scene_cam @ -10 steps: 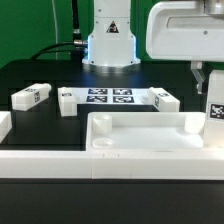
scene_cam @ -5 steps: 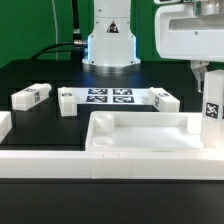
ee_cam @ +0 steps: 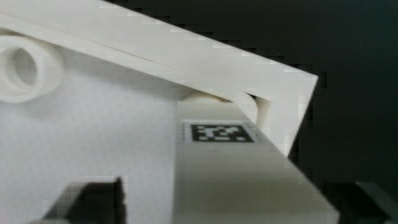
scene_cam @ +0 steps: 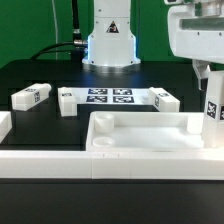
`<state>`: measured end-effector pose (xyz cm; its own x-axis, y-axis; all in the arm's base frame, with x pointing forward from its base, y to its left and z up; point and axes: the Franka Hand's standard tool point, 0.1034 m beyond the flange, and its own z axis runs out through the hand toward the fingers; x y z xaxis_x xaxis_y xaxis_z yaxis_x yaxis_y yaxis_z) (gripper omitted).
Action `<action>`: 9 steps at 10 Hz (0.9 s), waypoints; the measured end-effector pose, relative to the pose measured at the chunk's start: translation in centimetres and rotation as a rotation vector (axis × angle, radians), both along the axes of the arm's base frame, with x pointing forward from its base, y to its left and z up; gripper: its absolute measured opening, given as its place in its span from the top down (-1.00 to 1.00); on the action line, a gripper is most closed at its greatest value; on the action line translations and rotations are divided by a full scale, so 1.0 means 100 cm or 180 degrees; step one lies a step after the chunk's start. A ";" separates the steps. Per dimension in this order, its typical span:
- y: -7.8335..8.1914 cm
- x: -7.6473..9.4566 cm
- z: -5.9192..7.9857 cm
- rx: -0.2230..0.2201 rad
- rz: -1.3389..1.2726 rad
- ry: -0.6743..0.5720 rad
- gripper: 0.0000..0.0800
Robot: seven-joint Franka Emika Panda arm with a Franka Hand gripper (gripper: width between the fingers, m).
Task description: Assemble desk
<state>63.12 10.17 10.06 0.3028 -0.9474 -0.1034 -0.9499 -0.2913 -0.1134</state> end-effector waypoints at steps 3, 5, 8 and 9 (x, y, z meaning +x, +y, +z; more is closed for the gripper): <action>0.003 0.002 0.003 -0.0032 0.0685 -0.0049 -0.59; 0.003 0.001 0.001 -0.0069 0.1213 -0.0118 -0.62; 0.005 0.000 0.000 -0.0105 0.1811 -0.0191 -0.62; 0.005 0.000 0.000 -0.0120 0.2015 -0.0218 -0.62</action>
Offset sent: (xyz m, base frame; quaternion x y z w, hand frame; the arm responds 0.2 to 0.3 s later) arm 0.0048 0.0054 0.0009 0.0200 -0.0126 -0.2169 0.9759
